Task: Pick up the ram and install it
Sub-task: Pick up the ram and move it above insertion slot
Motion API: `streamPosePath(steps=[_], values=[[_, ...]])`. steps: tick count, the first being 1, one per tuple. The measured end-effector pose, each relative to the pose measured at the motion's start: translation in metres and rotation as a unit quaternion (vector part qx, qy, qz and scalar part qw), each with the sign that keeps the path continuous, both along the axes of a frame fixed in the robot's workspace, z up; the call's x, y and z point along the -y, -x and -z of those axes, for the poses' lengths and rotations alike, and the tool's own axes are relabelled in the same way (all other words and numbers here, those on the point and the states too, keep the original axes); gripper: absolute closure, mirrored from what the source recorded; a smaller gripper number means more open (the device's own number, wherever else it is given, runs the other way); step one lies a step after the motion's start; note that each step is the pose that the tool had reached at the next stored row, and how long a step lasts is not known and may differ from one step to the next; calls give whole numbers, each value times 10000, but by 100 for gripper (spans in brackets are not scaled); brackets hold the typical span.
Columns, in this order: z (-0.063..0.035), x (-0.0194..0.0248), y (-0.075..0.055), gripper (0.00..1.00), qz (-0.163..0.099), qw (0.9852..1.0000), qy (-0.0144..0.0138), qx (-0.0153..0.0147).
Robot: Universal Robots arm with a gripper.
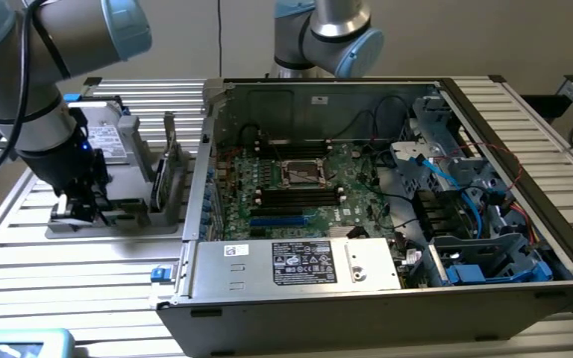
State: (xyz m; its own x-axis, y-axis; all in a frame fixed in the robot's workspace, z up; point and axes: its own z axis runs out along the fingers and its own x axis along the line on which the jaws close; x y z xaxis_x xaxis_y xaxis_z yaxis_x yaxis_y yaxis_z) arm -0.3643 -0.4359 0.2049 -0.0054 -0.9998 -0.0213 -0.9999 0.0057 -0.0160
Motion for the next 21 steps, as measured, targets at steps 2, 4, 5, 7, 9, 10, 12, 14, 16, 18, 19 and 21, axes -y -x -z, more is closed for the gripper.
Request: streamPosePath(steps=[2, 4, 5, 7, 9, 10, 12, 14, 16, 18, 19, 21], values=[[8, 0, 0, 64, 0, 10000, -1, 1], [18, 0, 0, 64, 0, 10000, -1, 1], [22, 0, 0, 64, 0, 10000, -1, 1], [34, 0, -1, 64, 0, 10000, -1, 2], [51, 0, 0, 64, 0, 10000, -1, 1], [62, 0, 1, 64, 0, 10000, -1, 1], [73, 0, 4, 66, 0, 10000, 0, 0], [62, 0, 7, 72, 0, 10000, 0, -1], [-15, 4, 7, 84, 0, 10000, -1, 0], [-95, 9, 7, 88, 0, 10000, -4, 0], [-132, 11, 7, 88, 0, 10000, -5, 1], [-210, 15, 7, 88, 0, 10000, -6, 0]])
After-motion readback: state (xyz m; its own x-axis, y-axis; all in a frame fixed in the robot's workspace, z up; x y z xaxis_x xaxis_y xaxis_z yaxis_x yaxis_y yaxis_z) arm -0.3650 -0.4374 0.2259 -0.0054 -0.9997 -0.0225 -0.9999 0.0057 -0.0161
